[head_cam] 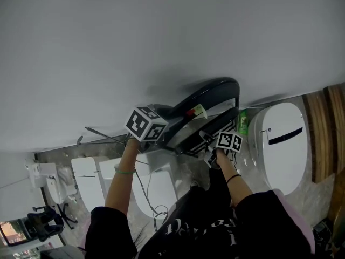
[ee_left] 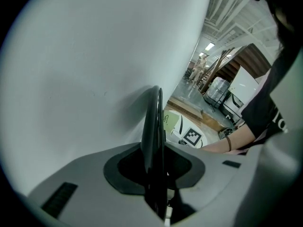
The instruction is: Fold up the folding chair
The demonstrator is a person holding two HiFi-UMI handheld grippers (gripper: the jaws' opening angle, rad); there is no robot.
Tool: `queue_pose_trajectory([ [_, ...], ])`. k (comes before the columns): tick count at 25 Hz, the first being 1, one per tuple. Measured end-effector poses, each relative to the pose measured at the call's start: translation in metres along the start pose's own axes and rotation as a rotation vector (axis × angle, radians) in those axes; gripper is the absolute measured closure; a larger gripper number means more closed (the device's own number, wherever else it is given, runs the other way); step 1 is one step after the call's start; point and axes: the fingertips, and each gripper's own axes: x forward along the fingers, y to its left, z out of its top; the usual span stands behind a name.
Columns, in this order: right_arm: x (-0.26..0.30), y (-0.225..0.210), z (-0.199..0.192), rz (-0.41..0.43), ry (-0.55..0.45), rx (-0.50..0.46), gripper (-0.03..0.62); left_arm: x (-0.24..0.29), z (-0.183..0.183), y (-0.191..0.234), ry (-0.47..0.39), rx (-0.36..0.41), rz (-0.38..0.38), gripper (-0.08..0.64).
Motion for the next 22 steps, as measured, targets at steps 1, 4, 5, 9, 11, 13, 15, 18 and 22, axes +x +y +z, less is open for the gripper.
queue_pose_trajectory([
  [1, 0.003, 0.003, -0.005, -0.008, 0.008, -0.024, 0.511, -0.005, -0.004, 0.002, -0.008, 0.005, 0.010, 0.454],
  [4, 0.008, 0.009, -0.015, -0.039, 0.026, -0.061, 0.501, -0.017, -0.011, 0.010, -0.031, 0.020, 0.053, 0.449],
  [5, 0.007, 0.008, -0.015, -0.051, 0.028, -0.060, 0.499, -0.018, -0.012, 0.011, -0.036, 0.023, 0.066, 0.442],
  [9, -0.014, -0.002, -0.016, -0.115, 0.021, -0.082, 0.470, -0.020, -0.012, 0.010, -0.055, 0.031, 0.100, 0.434],
  [11, -0.026, -0.006, -0.020, -0.138, 0.029, -0.110, 0.459, -0.024, -0.012, 0.013, -0.076, 0.019, 0.125, 0.411],
  [13, -0.039, -0.009, -0.024, -0.147, 0.026, -0.120, 0.457, -0.028, -0.013, 0.018, -0.104, -0.001, 0.157, 0.350],
  [15, -0.050, -0.011, -0.027, -0.145, 0.013, -0.110, 0.457, -0.032, -0.014, 0.020, -0.125, -0.019, 0.178, 0.327],
  [18, -0.067, -0.010, -0.028, -0.146, -0.008, -0.113, 0.457, -0.045, -0.015, 0.019, -0.145, -0.019, 0.210, 0.327],
  [22, -0.083, -0.004, -0.030, -0.149, -0.026, -0.133, 0.457, -0.070, -0.014, 0.019, -0.210, -0.052, 0.241, 0.328],
])
